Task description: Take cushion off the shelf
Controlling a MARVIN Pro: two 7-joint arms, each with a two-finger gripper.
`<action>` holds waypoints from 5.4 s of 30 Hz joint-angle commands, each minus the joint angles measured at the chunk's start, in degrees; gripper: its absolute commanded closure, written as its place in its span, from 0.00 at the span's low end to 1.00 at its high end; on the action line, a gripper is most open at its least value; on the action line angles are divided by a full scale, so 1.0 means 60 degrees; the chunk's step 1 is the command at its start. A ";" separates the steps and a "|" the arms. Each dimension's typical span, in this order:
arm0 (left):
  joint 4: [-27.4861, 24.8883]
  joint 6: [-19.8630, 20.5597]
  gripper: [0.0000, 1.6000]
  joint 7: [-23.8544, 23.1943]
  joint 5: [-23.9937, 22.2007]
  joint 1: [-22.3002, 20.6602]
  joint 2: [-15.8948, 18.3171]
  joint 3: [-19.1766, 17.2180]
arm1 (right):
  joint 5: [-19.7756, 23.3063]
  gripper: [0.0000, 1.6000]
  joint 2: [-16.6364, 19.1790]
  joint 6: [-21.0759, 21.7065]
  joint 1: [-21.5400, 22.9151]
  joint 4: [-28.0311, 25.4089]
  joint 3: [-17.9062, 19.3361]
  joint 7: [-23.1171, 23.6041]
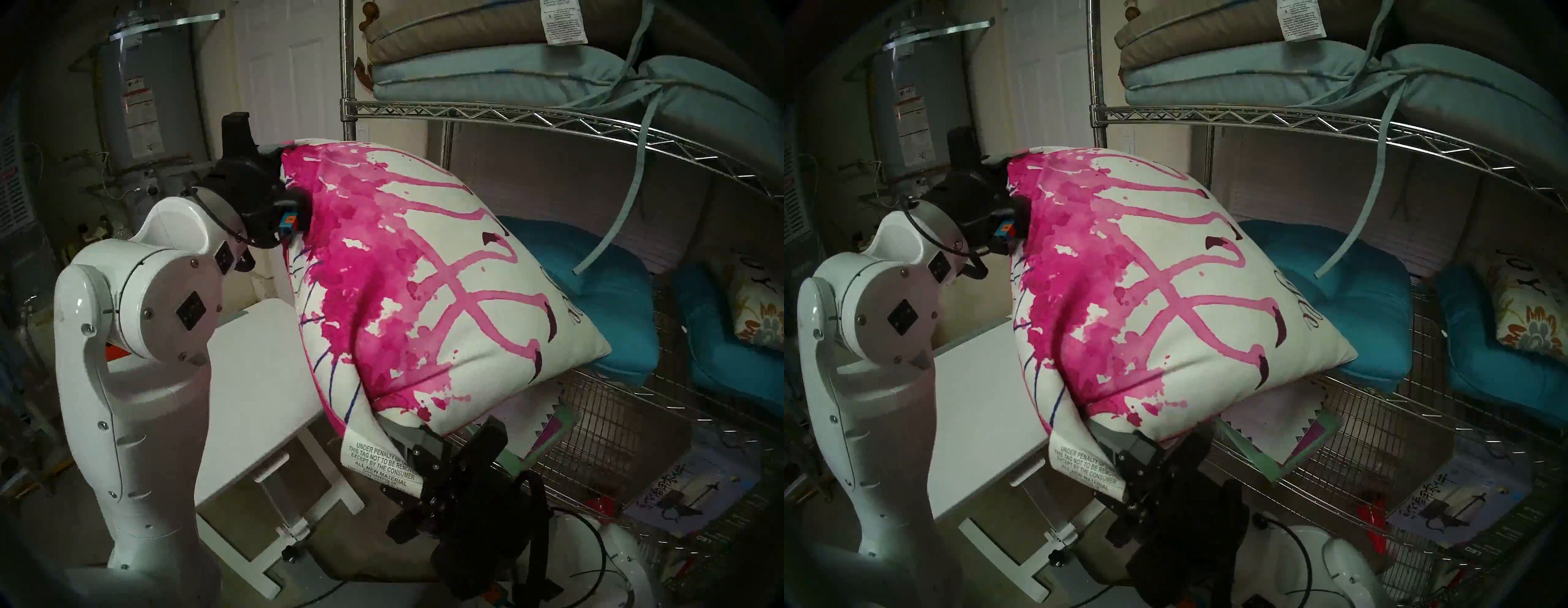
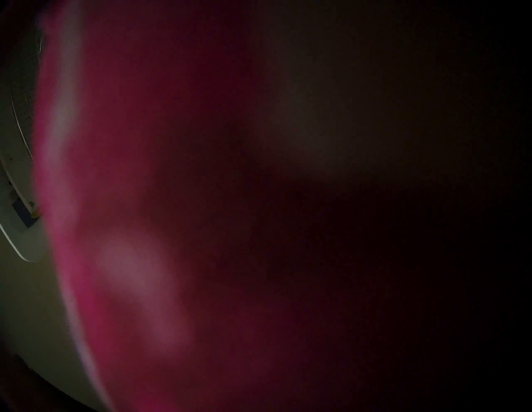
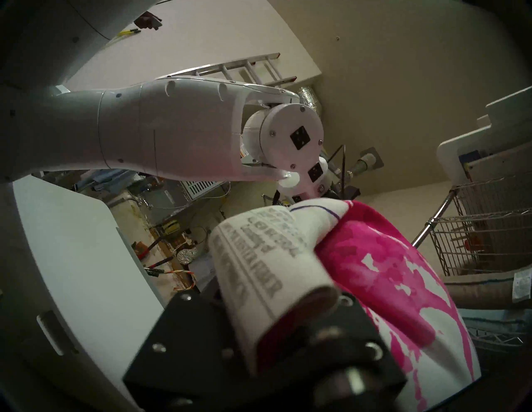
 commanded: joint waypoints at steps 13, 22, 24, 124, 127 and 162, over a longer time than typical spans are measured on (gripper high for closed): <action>-0.0186 -0.0319 1.00 0.0196 -0.0207 -0.0324 0.0196 -0.0990 | -0.0175 1.00 0.0260 0.0304 0.0948 -0.0244 -0.0620 0.0209; -0.0186 -0.0503 1.00 0.0159 -0.0362 -0.0313 0.0290 -0.1451 | -0.0147 1.00 0.0409 0.0535 0.1315 -0.0244 -0.0879 0.0377; -0.0186 -0.0544 1.00 0.0147 -0.0396 -0.0302 0.0309 -0.1545 | -0.0128 1.00 0.0443 0.0591 0.1398 -0.0244 -0.0934 0.0418; 0.0683 -0.1407 1.00 -0.2266 -0.1109 0.1237 0.0462 -0.7554 | 0.0982 1.00 -0.0869 0.2082 0.7487 0.4165 -0.5230 0.2115; 0.0934 -0.1463 1.00 -0.2253 -0.1146 0.1204 0.0492 -0.7646 | 0.0989 1.00 -0.1031 0.2150 0.7733 0.4398 -0.5396 0.2157; 0.5536 -0.2672 1.00 -0.1631 -0.1576 0.0746 0.0989 -0.8687 | 0.1406 1.00 -0.3528 0.3522 1.0940 0.8808 -0.8391 0.2001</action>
